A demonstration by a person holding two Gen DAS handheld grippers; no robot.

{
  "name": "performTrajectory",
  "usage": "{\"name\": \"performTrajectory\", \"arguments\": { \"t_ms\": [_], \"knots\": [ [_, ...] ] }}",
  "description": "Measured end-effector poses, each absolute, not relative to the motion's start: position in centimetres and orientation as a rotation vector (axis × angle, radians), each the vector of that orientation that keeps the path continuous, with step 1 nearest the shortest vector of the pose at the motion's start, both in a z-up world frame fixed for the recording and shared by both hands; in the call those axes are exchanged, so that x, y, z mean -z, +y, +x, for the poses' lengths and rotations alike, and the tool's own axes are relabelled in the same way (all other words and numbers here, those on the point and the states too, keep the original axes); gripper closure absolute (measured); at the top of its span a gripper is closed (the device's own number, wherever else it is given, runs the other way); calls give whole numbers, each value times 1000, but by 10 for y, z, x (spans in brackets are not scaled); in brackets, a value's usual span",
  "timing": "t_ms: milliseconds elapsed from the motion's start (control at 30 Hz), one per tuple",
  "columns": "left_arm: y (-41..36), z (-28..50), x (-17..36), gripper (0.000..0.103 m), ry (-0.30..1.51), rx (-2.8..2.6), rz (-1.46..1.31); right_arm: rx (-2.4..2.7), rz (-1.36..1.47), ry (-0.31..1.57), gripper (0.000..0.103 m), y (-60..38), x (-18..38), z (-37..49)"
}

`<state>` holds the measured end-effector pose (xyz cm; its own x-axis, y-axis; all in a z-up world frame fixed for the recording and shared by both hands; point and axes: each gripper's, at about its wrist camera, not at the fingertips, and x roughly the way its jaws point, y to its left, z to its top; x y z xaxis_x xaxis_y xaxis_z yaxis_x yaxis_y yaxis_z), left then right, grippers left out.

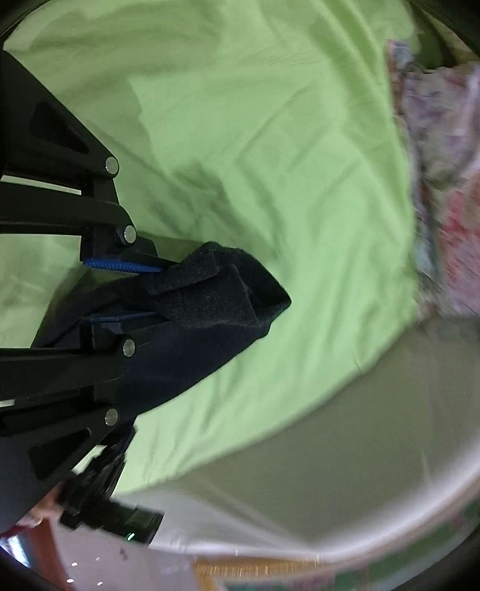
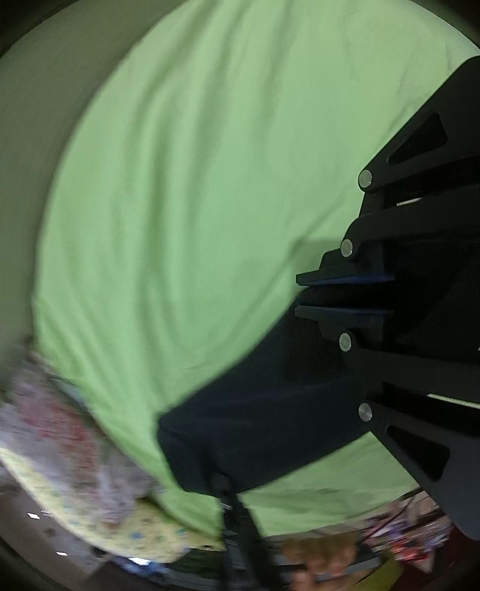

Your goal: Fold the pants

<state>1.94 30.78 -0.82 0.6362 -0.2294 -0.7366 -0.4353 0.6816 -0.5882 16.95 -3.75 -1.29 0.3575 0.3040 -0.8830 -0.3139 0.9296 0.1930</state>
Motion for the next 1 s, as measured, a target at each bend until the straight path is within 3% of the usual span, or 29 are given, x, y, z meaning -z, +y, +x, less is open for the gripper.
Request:
{"name": "performTrajectory", "arguments": {
  "t_ms": [167, 367, 600, 867, 967, 1000],
  "knots": [
    [308, 0, -16, 87, 817, -53, -787, -347, 41, 1031, 94, -45, 0, 169],
    [312, 0, 15, 87, 870, -78, -749, -292, -6, 1035, 95, -29, 24, 179],
    [294, 5, 36, 86, 956, -111, -502, -246, -71, 1064, 94, -22, 43, 185],
    [288, -6, 17, 73, 975, -163, -350, -156, 78, 1001, 89, -55, 17, 170],
    [288, -17, -5, 66, 925, -152, -330, -136, 152, 955, 79, -73, -3, 141],
    [286, -20, -12, 65, 908, -140, -330, -128, 177, 945, 67, -79, -7, 132]
  ]
}}
